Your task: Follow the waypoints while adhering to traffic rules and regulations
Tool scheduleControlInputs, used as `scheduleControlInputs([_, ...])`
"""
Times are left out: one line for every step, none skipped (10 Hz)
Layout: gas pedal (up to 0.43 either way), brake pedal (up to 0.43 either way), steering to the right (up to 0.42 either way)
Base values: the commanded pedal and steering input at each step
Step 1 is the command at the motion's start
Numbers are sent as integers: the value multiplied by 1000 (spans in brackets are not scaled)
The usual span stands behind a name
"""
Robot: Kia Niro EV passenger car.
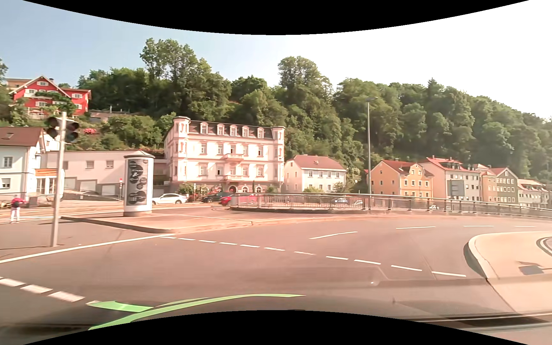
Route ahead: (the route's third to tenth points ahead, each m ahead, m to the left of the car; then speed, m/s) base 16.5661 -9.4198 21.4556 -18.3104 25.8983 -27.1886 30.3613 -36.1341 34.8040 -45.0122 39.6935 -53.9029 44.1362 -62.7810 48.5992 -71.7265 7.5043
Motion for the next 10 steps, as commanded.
scheduleControlInputs([0,0,235])
scheduleControlInputs([0,0,235])
scheduleControlInputs([0,0,238])
scheduleControlInputs([20,0,244])
scheduleControlInputs([20,0,250])
scheduleControlInputs([20,0,252])
scheduleControlInputs([39,0,253])
scheduleControlInputs([47,0,255])
scheduleControlInputs([59,0,256])
scheduleControlInputs([59,0,259])
